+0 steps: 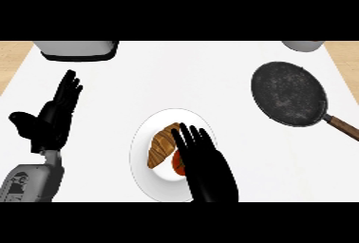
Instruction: Pick the tomato from the plate and place it in the pan
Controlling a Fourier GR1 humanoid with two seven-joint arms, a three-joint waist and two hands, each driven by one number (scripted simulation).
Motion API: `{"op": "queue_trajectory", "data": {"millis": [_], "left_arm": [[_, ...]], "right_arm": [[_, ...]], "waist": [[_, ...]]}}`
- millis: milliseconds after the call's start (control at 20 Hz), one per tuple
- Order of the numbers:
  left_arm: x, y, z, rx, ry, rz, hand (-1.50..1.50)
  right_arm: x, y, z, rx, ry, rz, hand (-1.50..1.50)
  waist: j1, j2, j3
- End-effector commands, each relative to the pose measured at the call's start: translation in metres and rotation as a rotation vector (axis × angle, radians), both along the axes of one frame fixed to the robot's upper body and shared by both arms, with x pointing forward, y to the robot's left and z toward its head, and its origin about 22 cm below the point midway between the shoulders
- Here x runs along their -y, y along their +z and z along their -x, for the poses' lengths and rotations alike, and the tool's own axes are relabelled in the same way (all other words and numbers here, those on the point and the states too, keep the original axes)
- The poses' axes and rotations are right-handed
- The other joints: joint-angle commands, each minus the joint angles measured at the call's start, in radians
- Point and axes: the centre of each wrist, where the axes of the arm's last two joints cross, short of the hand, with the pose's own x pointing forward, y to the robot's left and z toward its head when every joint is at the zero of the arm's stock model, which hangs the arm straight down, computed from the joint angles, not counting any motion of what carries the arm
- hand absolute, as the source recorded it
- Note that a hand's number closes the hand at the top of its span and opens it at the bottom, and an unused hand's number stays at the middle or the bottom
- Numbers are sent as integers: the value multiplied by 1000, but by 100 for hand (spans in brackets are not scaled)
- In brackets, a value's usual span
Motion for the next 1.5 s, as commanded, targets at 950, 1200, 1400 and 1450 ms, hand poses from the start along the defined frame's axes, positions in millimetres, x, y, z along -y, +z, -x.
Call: {"op": "queue_trajectory", "data": {"millis": [950, 1200, 1400, 1450], "left_arm": [[15, -13, 9, -14, -15, -4, 0], [-5, 16, -1, 7, -11, 6, 0], [-2, 21, -9, -5, 1, 26, 0], [1, 18, -7, -27, 6, 10, 0]], "right_arm": [[-36, -30, -35, -91, -67, 266, -150], [-33, -53, -38, -101, -84, 311, -150], [-34, -66, -51, -161, -67, 326, -150], [-22, -53, -46, -159, -61, 308, -150]], "waist": [[5, 0, 0], [3, 0, 0], [5, 1, 0], [-1, -1, 0]]}}
